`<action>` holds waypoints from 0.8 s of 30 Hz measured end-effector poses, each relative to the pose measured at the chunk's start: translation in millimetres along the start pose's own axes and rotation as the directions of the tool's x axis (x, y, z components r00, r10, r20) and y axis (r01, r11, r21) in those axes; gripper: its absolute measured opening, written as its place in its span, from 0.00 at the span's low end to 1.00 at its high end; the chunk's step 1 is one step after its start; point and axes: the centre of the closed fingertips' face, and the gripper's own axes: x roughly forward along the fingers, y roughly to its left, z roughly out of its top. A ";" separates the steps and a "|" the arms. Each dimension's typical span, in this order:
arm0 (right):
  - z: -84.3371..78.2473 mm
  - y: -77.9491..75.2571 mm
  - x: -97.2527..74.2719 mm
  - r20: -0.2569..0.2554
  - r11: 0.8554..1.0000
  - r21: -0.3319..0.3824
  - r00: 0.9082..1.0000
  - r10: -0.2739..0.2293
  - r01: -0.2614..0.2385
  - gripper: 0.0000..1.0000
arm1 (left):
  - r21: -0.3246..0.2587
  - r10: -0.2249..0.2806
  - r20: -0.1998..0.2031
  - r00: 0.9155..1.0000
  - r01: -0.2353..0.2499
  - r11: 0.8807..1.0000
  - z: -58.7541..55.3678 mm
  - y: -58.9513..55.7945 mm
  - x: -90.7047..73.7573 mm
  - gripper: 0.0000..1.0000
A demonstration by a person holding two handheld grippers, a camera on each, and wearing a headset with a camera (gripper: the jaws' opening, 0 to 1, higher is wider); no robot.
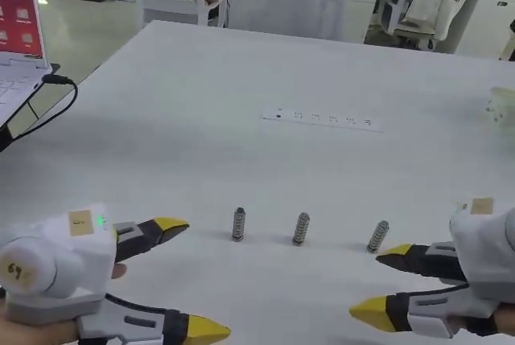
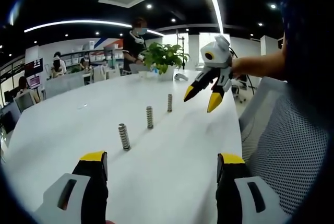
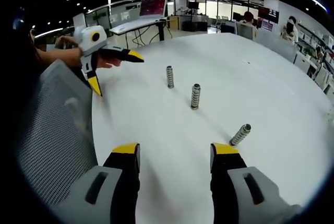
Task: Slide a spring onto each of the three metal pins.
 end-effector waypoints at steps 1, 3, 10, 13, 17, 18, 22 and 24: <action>-1.3 -1.9 -1.9 0.005 1.000 0.001 1.000 -0.007 0.007 0.54 | -0.004 0.002 0.001 1.000 -0.002 1.000 -0.1 0.5 0.0 0.84; -1.5 -4.3 -5.2 0.024 1.000 0.013 1.000 -0.017 0.017 0.55 | -0.011 0.004 0.003 1.000 -0.003 1.000 -0.3 1.7 -0.3 0.84; -10.1 -15.5 -13.5 0.047 0.997 0.050 0.997 -0.057 0.054 0.59 | -0.019 0.005 0.007 1.000 -0.005 1.000 0.9 0.8 -0.1 0.84; -13.4 -17.9 -16.6 0.053 0.996 0.053 0.996 -0.070 0.068 0.60 | -0.027 0.009 0.008 1.000 -0.008 1.000 0.4 1.4 0.0 0.85; -13.7 -20.4 -21.3 0.080 0.995 0.053 0.993 -0.084 0.080 0.63 | -0.041 0.013 0.010 1.000 -0.013 0.999 -1.4 2.3 -1.0 0.85; -13.6 -21.1 -22.2 0.089 0.995 0.049 0.992 -0.088 0.084 0.65 | -0.043 0.014 0.010 1.000 -0.014 0.999 -1.8 2.7 -1.4 0.85; -16.9 -22.4 -26.3 0.100 0.995 0.049 0.991 -0.092 0.087 0.68 | -0.054 0.022 0.012 1.000 -0.021 0.998 -2.4 4.0 -2.4 0.85; -19.1 -23.7 -27.8 0.103 0.994 0.055 0.990 -0.096 0.091 0.69 | -0.058 0.024 0.013 1.000 -0.023 0.998 -2.2 3.9 -2.3 0.86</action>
